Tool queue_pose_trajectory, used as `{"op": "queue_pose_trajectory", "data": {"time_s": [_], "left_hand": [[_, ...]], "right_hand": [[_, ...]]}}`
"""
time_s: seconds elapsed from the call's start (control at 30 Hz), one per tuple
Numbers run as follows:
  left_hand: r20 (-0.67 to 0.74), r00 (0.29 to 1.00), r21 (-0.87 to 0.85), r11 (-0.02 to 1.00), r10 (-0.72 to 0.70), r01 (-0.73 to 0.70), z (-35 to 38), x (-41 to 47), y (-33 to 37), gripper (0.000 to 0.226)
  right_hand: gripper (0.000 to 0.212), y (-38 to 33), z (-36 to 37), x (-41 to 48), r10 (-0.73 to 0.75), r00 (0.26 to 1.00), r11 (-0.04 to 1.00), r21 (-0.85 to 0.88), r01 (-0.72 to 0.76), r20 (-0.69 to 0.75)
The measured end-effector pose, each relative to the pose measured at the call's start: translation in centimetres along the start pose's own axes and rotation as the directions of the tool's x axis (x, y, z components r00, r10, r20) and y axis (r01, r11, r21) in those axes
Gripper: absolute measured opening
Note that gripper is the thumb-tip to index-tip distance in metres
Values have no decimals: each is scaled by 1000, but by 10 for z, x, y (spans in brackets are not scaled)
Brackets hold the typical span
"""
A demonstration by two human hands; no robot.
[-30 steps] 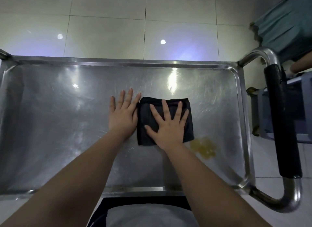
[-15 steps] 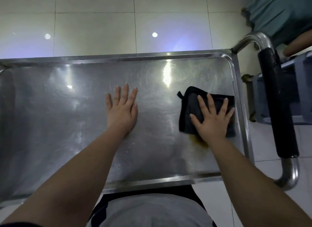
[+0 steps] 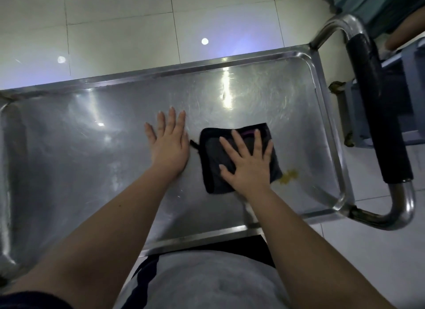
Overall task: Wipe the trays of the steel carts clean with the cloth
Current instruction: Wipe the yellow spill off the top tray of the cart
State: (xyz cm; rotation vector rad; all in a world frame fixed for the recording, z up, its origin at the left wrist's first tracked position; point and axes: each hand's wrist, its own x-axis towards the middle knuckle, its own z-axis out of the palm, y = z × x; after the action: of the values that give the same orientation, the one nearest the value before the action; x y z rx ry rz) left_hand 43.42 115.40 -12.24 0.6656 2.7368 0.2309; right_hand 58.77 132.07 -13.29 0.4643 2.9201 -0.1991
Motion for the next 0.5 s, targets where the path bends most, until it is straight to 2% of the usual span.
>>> {"op": "queue_pose_trajectory", "data": {"time_s": [0.13,0.2,0.27,0.4,0.5], "left_hand": [[10,985,-68,983,174,-173,10,-9,36,54],[38,969,-22,969,246,-245,22,-19,50,54],[33,964,33,964,263,-264,32,-27,56,54],[-8,964,59,962,267,-266,37,-26,49,55],[-22,959,70,957,284,-282,39,-26,47,55]], "right_hand": [[74,62,-3,-10,227,973,973,-58,-225,34],[72,95,-6,-23,333,941,941,-73,-329,57],[71,113,-8,-34,371,927,928,-45,-369,56],[74,103,-7,-40,260,964,966,-21,-259,62],[76,71,-1,-56,43,999,999,9,-43,30]]}}
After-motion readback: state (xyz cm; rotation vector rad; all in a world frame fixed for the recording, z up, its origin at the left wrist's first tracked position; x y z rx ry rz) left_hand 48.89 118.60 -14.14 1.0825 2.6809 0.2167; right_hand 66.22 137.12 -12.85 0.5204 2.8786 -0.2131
